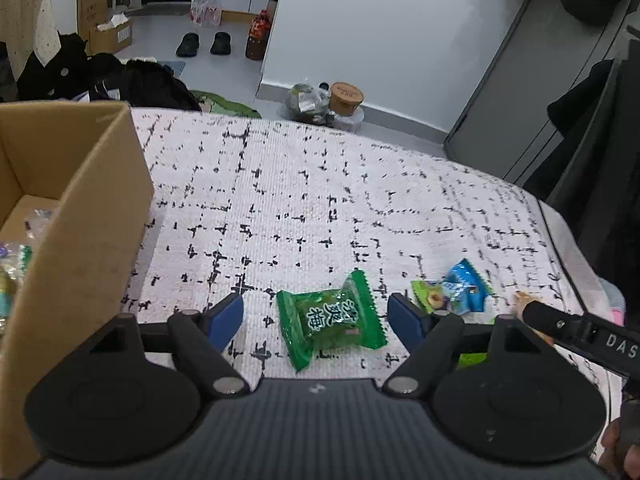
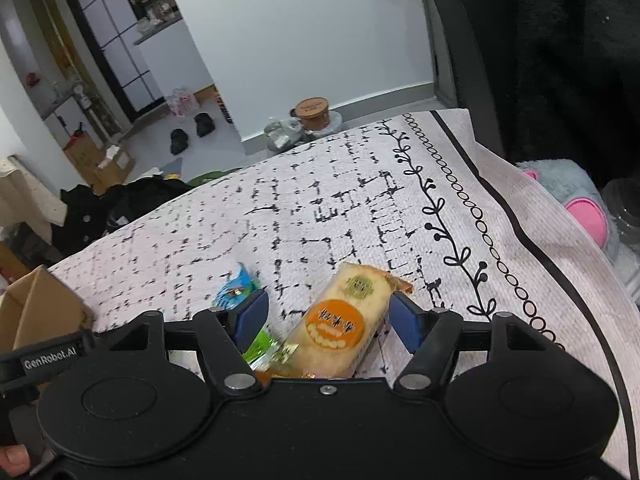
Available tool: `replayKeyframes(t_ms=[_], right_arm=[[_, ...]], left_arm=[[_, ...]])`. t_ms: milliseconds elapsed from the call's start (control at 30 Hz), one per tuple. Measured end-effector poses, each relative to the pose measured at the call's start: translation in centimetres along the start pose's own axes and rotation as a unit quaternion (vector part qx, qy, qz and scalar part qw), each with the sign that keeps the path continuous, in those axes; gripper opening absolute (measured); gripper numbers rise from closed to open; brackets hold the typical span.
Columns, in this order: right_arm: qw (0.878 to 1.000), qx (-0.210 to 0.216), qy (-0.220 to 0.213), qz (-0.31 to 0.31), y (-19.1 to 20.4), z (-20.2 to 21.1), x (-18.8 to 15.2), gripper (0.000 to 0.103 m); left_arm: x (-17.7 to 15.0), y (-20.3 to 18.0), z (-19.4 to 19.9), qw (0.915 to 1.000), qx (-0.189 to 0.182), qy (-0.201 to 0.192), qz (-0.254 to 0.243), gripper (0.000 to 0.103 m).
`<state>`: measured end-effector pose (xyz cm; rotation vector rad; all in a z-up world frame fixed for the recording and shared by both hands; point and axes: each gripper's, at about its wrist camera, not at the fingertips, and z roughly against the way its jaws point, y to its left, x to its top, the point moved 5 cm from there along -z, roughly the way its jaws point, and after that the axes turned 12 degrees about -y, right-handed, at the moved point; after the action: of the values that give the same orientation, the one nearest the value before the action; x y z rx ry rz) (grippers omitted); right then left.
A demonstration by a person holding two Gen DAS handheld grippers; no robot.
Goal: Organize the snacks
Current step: 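Grasp the green packet with the left gripper while the right grasps the orange-labelled cake, then carry the green packet and cake over the box and open both grippers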
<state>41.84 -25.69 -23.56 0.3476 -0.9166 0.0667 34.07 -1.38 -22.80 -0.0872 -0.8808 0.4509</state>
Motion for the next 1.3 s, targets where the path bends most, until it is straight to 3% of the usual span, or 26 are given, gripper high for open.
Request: replayKeyframes(t_ms=[233,333,367,400,467,700,1300], right_arm=[[0.999,-0.031,0.029,-0.002,-0.7,-0.5,-1.2,0.06],[0.999,-0.029,0.04,0.0,-0.8,-0.3,-1.8,0.049],[0.999,-0.029,0.042,0.0,-0.8,-0.1,-1.9,0.038],[0.999,-0.031,0.044,-0.001,-0.8,0.0,-2.0,0.035],[0.999,-0.031,0.041,-0.012,-1.0,0.5,-2.1,0.035],[0.999,-0.01,0.017,-0.045,-0.6,2.5,-1.9,0.035],[0.997,0.063,-0.028,-0.016,6.3,5.1,0.3,0.035]], left_arm=[[-0.8,0.6,-1.9,0.9996,0.013,0.023,0.007,0.067],[-1.0,0.4,-1.8,0.9996,0.021,0.02,-0.008,0.062],[-1.1,0.4,-1.8,0.9994,0.026,0.02,-0.012,0.056],[-1.1,0.5,-1.7,0.9993,0.03,0.02,-0.012,0.046],[-1.0,0.7,-1.5,0.999,0.036,0.02,-0.017,0.037],[-0.6,1.1,0.0,0.9993,0.028,0.015,-0.019,0.035],[3.5,1.2,7.1,0.9982,-0.004,-0.053,-0.029,0.035]])
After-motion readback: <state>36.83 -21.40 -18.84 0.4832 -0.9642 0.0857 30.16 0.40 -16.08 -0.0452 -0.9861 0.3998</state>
